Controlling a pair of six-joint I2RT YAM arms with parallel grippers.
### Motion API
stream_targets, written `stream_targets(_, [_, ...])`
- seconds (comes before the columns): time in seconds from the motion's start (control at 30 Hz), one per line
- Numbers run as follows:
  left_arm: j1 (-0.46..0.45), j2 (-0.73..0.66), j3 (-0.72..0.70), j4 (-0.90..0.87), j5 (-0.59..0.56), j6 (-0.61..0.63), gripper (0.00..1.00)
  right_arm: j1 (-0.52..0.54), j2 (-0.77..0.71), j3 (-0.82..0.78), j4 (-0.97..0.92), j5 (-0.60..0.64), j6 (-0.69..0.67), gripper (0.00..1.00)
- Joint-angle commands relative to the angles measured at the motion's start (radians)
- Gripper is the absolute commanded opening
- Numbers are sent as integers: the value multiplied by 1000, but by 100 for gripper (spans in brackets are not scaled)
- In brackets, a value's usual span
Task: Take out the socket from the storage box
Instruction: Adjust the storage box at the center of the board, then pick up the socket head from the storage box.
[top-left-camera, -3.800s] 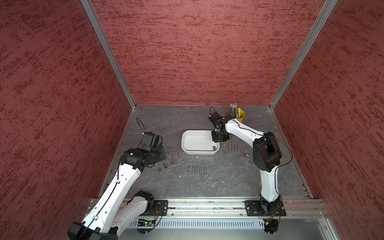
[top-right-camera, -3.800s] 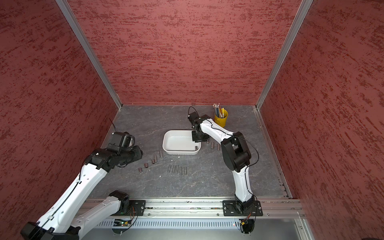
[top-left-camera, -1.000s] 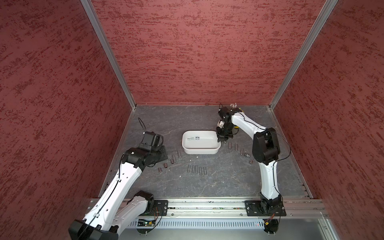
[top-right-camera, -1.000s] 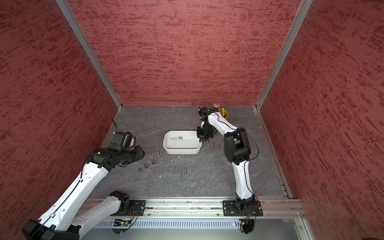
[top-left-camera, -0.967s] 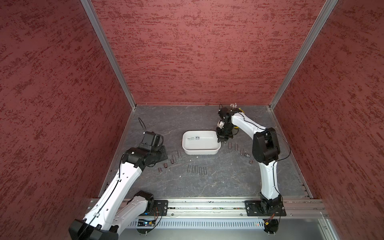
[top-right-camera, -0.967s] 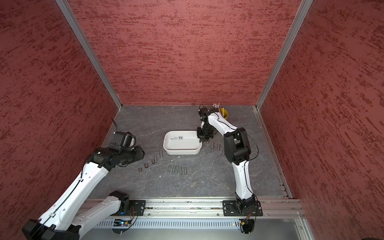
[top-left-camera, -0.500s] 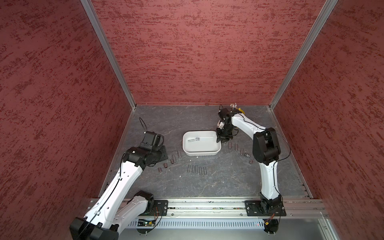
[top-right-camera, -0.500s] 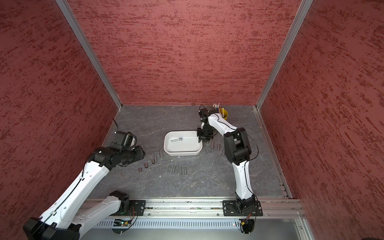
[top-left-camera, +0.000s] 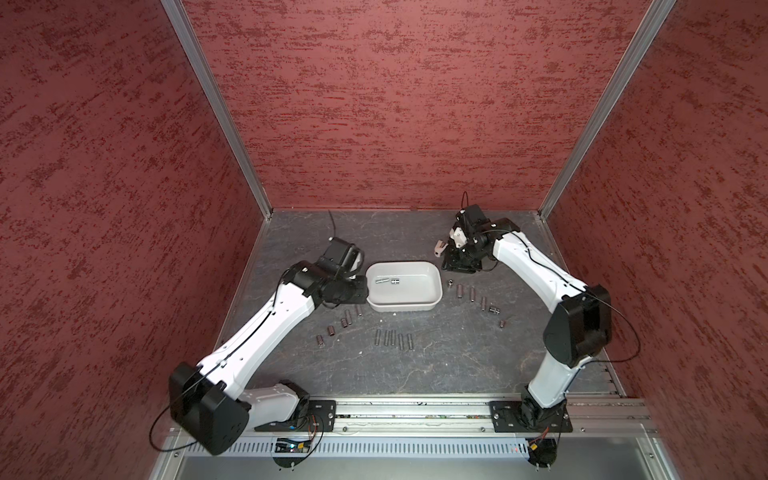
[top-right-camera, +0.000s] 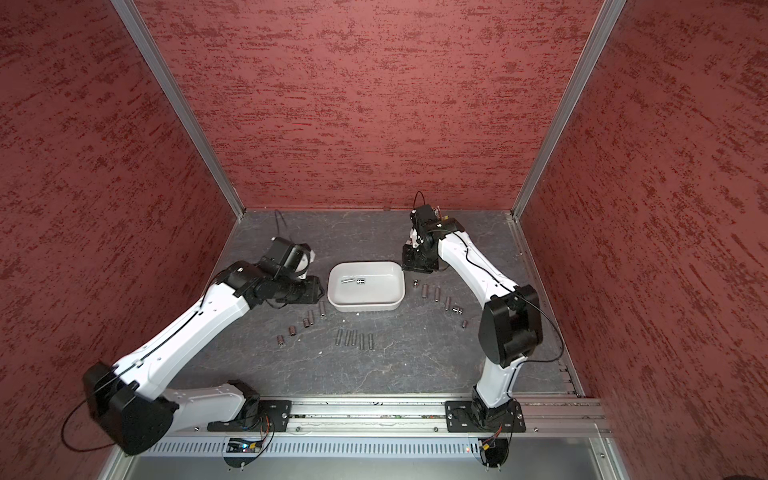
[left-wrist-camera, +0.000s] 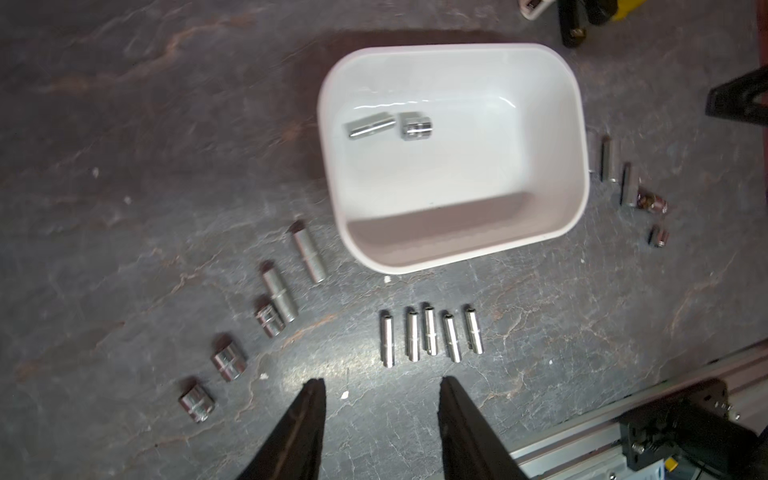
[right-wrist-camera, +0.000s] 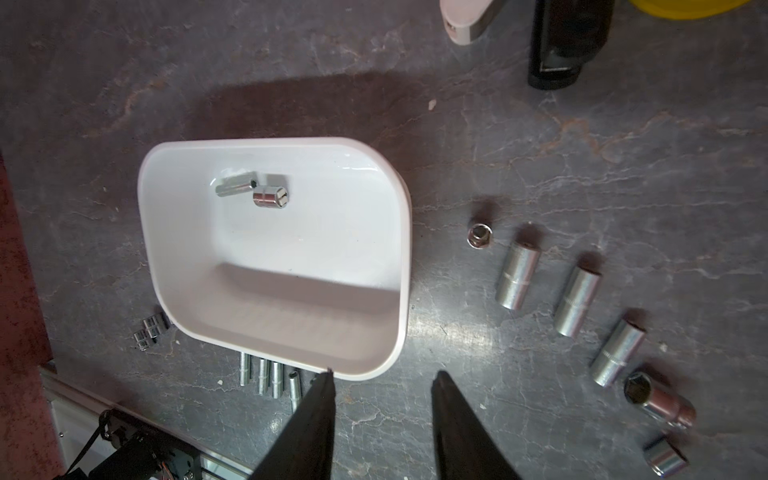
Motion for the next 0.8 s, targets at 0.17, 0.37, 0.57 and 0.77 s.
stream_targets(0.17, [-104,481,332,-15,-67,188,50,2,-216,-276,151,0,35,42])
stream_targets(0.37, [-95,672,487,-37,-164,71,54,2,-287,-378,164,14,22,42])
stream_targets(0.57, [-81,800,563,-28,-177,-53,54,2,-305,-418,182,2,22,42])
stream_targets(0.77, [-62,863,588,-3,-163,-156,54,1,-306,-426,180,11,15,42])
